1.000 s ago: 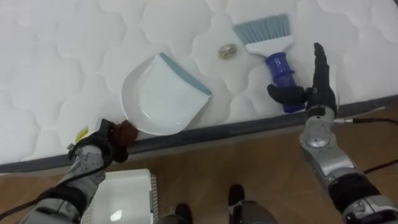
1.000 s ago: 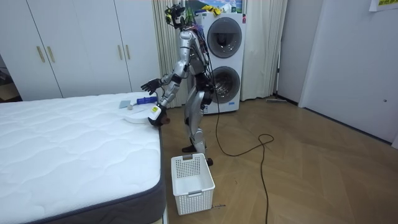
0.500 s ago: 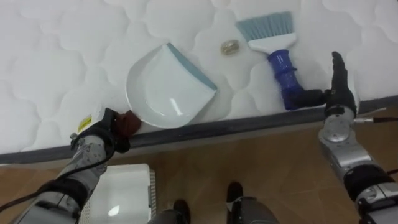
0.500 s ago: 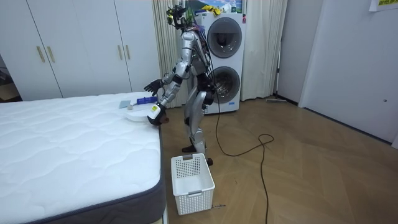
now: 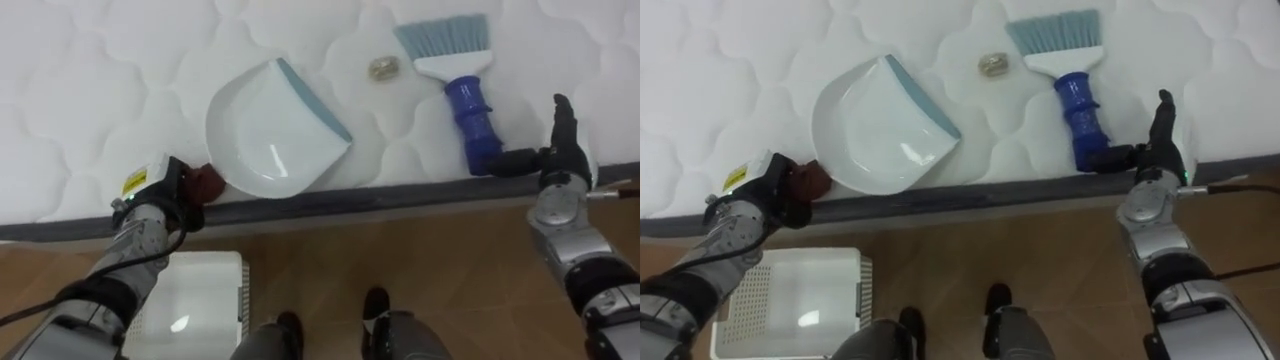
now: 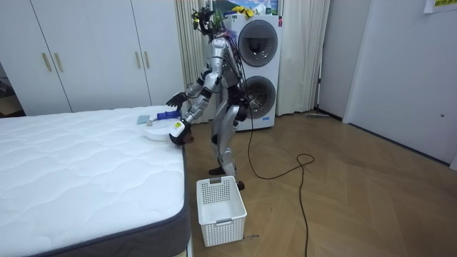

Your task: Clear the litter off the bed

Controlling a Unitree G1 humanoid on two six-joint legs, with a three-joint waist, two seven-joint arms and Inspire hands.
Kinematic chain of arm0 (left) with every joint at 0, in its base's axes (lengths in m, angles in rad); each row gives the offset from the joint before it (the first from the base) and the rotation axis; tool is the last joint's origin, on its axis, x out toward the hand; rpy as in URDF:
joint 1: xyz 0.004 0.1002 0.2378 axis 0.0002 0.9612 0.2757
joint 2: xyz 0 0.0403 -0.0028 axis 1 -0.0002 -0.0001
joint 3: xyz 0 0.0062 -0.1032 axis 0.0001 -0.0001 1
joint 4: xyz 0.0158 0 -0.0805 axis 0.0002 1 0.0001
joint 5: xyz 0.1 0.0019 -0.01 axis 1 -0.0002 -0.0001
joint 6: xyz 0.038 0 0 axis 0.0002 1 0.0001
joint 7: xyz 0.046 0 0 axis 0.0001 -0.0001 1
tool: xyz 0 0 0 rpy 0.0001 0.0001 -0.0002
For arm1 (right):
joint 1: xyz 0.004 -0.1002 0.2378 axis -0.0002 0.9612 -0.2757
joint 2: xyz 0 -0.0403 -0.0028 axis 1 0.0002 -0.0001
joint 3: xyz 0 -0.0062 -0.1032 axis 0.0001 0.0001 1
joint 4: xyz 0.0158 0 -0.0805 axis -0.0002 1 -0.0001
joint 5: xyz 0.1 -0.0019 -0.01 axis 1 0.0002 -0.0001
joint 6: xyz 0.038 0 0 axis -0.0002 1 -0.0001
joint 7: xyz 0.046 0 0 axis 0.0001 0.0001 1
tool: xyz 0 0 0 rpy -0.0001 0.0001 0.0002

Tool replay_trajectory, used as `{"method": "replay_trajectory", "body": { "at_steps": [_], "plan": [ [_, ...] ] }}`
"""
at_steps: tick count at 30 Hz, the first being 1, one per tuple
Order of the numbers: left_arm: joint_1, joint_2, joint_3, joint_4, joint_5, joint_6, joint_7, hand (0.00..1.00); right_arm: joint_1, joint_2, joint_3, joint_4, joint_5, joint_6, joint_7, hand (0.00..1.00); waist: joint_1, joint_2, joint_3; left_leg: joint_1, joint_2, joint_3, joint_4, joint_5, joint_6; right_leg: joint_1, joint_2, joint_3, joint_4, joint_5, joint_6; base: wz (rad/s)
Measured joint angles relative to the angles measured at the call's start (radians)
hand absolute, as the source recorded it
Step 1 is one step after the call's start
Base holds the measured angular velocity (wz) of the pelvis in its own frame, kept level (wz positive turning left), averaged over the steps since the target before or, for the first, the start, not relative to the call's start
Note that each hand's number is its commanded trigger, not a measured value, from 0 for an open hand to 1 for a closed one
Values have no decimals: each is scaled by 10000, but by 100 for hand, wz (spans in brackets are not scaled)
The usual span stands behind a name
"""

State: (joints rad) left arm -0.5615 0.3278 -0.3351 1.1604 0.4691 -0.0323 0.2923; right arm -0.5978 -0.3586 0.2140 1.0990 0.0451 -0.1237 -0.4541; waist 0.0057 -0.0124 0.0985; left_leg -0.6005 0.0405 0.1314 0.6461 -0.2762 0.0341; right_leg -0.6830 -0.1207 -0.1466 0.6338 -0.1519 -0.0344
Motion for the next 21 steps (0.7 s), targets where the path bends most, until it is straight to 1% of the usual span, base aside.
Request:
{"method": "replay_trajectory", "body": {
  "at_steps": [2,4,5,8,9,12,21],
  "plan": [
    [33,2,-29,2,-5,37,-27,100,-52,-29,-1,-2,-206,181,139,0,6,-32,17,-7,-11,-8,170,-88,15,-27,-11,2,178,-130,10,7],
    [29,23,-32,-21,-6,71,-31,100,-201,-70,-2,-4,-206,266,214,0,0,-46,18,-122,-6,-50,355,-143,13,-115,-50,-31,355,-216,-8,8],
    [13,38,-31,-25,-9,68,-30,100,-350,-101,-2,-4,-206,284,214,0,-11,-53,14,-227,-6,-71,471,-155,13,-205,-137,-76,455,-232,-33,7],
    [13,39,-31,-23,4,44,-32,100,-554,-178,0,-34,-212,287,256,0,20,-61,11,-313,0,-87,611,-172,-4,-268,-163,-122,619,-271,-66,7],
    [14,46,-32,-24,8,44,-32,100,-587,-191,0,-36,-209,286,311,0,21,-62,10,-339,4,-145,666,-189,-14,-266,-168,-209,654,-299,-80,8],
    [13,48,-32,-28,3,44,-32,100,-610,-193,0,-36,-208,285,312,0,36,-62,10,-419,25,-245,771,-201,-38,-264,-170,-287,696,-323,-115,8],
    [28,39,-34,-79,32,71,-24,100,-692,-192,3,-67,-527,286,321,0,296,-59,8,-490,89,-276,787,-194,-59,-293,-124,-344,631,-295,-162,0]
  ]
}}
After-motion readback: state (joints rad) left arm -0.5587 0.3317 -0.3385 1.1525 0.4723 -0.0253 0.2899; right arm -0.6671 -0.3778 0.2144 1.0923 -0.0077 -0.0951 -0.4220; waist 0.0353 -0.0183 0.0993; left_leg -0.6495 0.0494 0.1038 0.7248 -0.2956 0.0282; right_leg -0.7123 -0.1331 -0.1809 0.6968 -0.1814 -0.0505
